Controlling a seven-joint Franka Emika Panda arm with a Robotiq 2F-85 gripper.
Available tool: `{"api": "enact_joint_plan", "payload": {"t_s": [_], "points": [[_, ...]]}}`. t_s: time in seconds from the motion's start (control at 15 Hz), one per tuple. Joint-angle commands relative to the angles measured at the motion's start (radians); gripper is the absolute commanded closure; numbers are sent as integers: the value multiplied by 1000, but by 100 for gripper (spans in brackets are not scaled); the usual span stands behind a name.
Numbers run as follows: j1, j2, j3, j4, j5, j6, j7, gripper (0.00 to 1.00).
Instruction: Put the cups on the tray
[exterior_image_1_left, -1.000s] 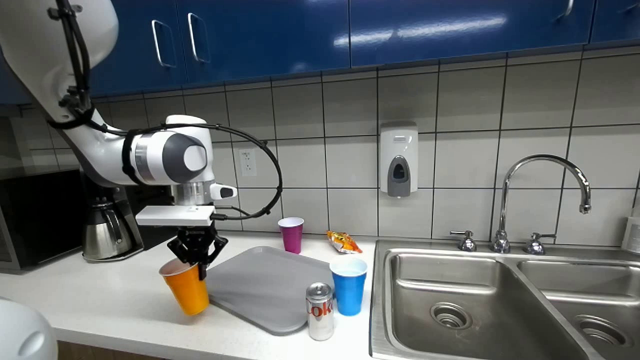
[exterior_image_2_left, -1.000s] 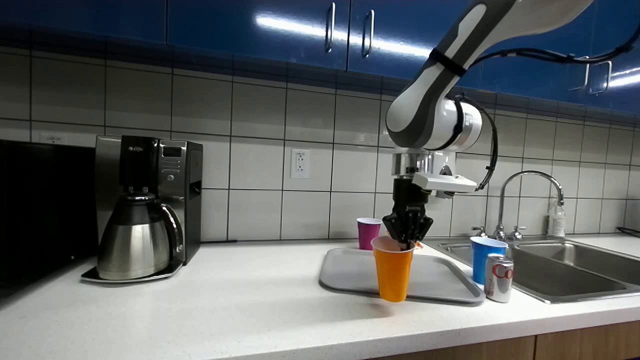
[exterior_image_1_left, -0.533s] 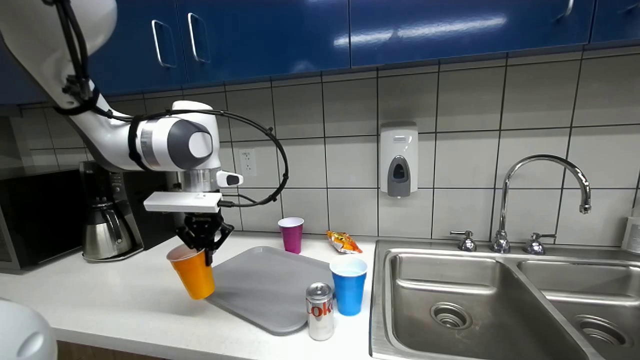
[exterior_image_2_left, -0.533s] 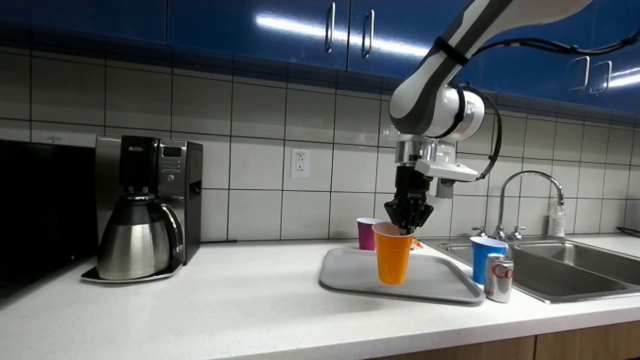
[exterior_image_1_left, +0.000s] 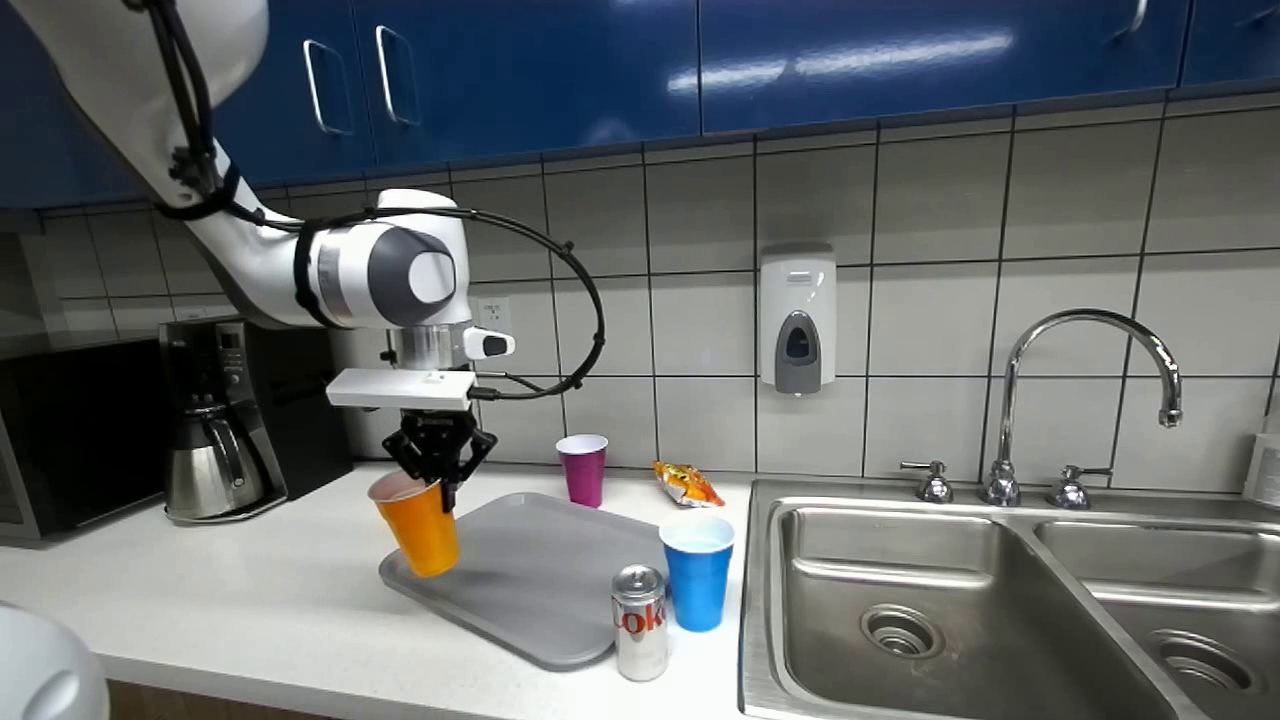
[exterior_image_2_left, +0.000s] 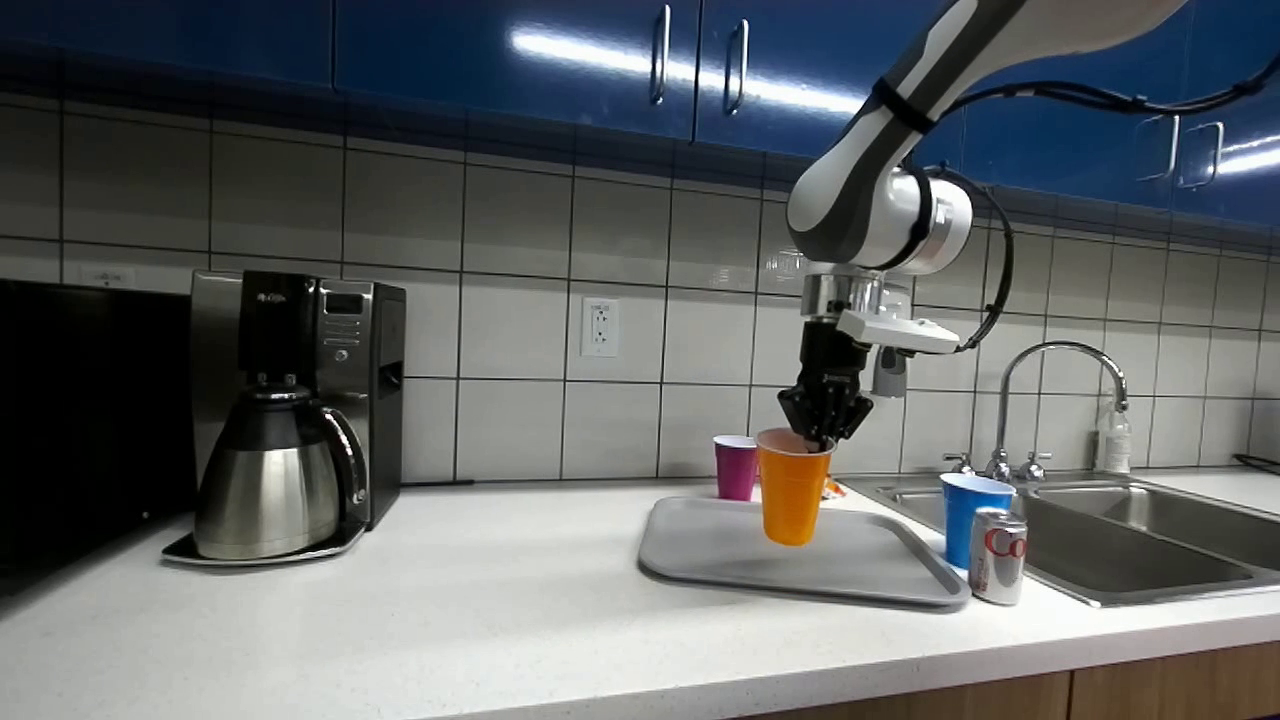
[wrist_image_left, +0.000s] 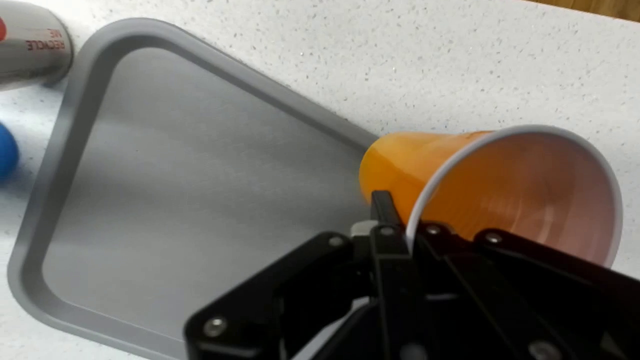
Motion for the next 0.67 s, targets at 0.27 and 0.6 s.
{"api": "enact_joint_plan", "payload": {"t_s": [0.27, 0.6], "points": [[-34, 117, -4, 80, -18, -16, -5, 99], [-40, 159, -1, 106, -14, -7, -7, 99]]}}
